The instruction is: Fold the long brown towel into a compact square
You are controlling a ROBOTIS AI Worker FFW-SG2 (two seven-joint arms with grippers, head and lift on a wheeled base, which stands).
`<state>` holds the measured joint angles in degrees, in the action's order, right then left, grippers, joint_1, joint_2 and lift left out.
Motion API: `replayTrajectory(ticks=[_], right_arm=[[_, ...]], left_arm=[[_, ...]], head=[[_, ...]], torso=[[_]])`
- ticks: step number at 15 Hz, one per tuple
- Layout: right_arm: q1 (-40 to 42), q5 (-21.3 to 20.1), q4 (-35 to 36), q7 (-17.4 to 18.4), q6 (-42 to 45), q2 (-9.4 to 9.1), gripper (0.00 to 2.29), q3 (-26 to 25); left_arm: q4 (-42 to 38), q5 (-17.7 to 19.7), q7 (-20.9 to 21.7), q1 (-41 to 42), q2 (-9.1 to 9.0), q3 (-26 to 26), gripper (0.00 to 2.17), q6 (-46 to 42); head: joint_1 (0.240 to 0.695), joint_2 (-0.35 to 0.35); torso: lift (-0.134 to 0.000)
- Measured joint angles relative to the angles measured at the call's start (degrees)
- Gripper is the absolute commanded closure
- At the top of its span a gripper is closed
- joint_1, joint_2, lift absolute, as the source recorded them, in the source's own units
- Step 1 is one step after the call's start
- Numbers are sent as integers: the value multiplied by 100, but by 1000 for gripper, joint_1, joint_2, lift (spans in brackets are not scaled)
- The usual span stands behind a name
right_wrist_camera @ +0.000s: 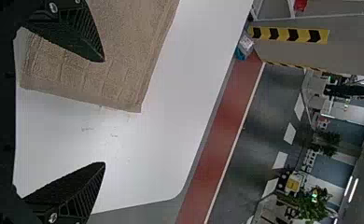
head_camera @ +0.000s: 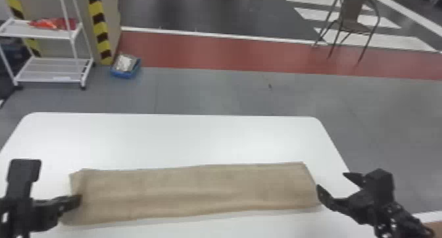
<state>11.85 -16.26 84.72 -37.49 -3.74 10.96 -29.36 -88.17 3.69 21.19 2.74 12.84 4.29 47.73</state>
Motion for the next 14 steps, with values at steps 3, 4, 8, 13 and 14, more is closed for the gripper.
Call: replayTrajectory(ticks=[3,4,8,13,14], right_arm=[[9,0,-4,-3,8,1,90,4],[10,0,-7,2,8,2,90,13],[4,0,-32,5,11,9,90,38],[1,48,-131,5,94,57,90,12],[1,58,-156,5,114,62,90,18]], left_arm=[[-858,39,187,255,-17,100,1332,874],[-1172,60,252,333,-25,132,1332,1247],[-1951,221,365,420,-84,141,1332,2371],[-2192,409,365,218,-250,45,1332,2988],[-2194,429,360,183,-296,25,1332,3004]], head=[[695,-223],[695,-237],[695,-271],[695,-319],[695,-325]], torso=[[0],[0],[0],[0],[0]])
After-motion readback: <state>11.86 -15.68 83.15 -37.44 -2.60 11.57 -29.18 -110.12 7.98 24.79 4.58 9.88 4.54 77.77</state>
